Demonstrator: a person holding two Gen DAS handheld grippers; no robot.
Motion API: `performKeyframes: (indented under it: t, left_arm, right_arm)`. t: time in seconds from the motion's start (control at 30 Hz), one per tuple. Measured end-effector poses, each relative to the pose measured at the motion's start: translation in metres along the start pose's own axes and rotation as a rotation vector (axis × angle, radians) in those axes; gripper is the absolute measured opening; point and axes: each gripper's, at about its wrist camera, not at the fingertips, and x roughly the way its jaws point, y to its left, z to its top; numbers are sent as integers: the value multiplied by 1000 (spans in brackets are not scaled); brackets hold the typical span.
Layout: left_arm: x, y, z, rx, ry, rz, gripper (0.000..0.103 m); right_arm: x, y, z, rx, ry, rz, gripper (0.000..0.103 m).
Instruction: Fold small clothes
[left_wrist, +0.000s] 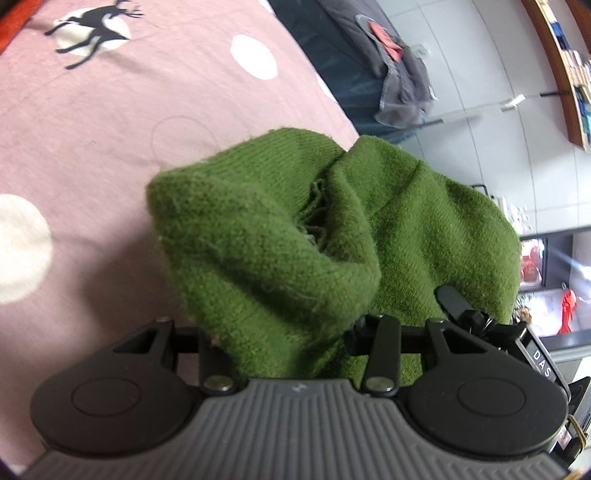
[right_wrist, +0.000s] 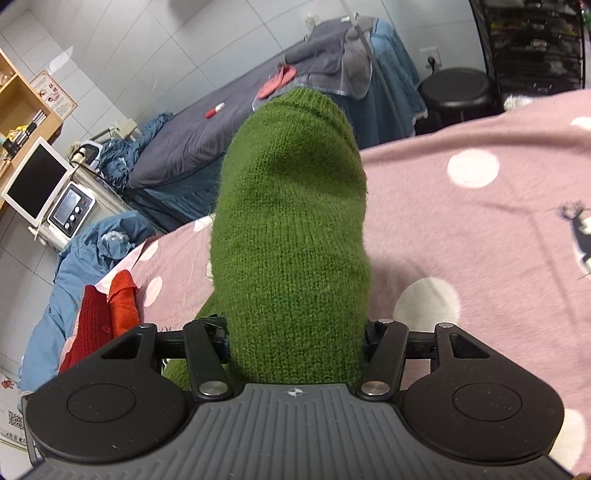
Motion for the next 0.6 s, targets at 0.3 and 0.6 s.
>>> performKeyframes:
  t: [0.3,0.6]
  left_arm:
    - [2,-71,-43,150,64,-32,42]
    - [21,-205,-109,393,149,-174,42]
  right_arm:
    - [-63,-17,11,-22,-90,-33,93]
    - [-163,-65,44,7,-255,-75,93]
